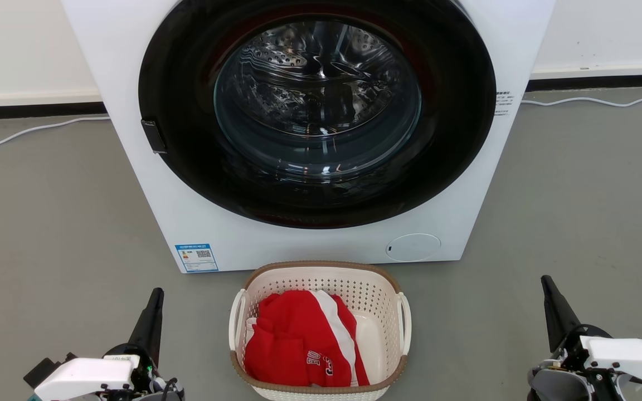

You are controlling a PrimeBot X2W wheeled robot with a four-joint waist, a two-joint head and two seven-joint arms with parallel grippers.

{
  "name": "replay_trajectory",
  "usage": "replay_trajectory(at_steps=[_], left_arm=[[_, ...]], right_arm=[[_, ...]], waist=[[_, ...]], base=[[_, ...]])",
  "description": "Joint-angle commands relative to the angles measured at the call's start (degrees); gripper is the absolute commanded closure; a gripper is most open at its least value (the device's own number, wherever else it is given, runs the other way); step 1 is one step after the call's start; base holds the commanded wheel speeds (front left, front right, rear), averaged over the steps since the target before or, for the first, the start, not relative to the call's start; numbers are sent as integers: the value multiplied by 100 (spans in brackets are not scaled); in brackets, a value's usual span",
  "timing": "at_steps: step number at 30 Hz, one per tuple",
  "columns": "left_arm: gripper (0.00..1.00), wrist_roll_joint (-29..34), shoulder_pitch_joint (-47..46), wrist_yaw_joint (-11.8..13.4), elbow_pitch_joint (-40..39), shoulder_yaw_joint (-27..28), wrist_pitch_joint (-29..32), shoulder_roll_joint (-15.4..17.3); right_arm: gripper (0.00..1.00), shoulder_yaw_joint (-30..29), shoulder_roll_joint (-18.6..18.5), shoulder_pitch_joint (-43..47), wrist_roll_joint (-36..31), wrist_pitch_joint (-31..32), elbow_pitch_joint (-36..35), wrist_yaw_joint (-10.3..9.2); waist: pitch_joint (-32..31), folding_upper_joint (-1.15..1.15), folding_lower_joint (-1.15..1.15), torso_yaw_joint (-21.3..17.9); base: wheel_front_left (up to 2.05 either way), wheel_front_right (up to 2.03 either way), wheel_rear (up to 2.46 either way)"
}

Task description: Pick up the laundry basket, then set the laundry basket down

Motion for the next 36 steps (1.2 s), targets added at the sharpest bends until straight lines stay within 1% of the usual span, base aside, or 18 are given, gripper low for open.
replay_trajectory(at_steps=[1, 36], left_arm=[[100, -29, -318, -42, -168, 168, 34, 62], [100, -29, -318, -42, -168, 168, 34, 62]], right_arm=[[100, 102, -61, -237, 39, 60, -161, 42], [100, 102, -61, -237, 39, 60, -161, 42]], waist=[[0, 0, 0, 0], [0, 0, 0, 0]], base=[[0, 0, 0], [0, 0, 0]])
